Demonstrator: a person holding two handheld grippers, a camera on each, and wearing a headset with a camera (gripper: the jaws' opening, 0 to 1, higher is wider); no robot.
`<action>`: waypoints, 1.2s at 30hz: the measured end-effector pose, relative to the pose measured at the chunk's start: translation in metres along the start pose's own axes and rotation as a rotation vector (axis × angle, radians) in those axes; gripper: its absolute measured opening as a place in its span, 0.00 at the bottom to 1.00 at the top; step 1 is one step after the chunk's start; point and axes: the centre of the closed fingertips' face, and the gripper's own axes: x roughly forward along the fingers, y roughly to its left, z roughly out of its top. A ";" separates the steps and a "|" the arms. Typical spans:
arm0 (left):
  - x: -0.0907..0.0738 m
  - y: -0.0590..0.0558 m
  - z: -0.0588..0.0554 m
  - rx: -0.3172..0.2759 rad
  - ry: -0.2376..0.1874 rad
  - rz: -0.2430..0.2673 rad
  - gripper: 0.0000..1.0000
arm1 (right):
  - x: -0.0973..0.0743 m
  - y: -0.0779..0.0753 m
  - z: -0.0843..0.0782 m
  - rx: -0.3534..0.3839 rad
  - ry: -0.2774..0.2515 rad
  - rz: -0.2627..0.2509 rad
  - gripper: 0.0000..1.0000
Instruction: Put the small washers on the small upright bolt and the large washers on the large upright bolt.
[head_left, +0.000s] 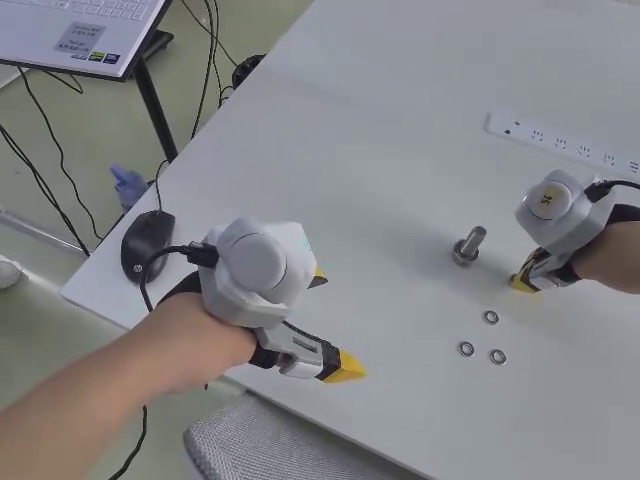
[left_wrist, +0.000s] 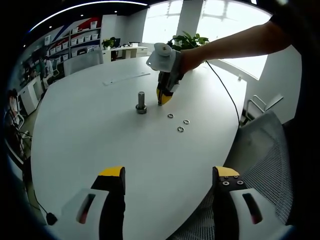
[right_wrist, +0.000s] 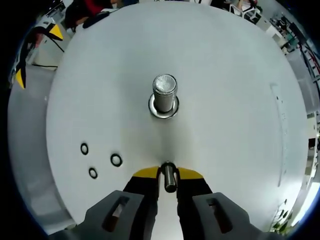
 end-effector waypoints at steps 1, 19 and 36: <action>0.000 0.000 0.000 0.001 0.000 0.000 0.70 | 0.000 0.000 0.000 -0.002 0.000 -0.001 0.13; -0.001 0.001 0.003 0.008 -0.003 -0.005 0.70 | -0.003 -0.001 0.003 -0.001 -0.025 0.016 0.32; -0.012 0.001 0.004 0.042 0.007 -0.019 0.70 | -0.032 0.002 0.016 0.031 -0.084 0.019 0.41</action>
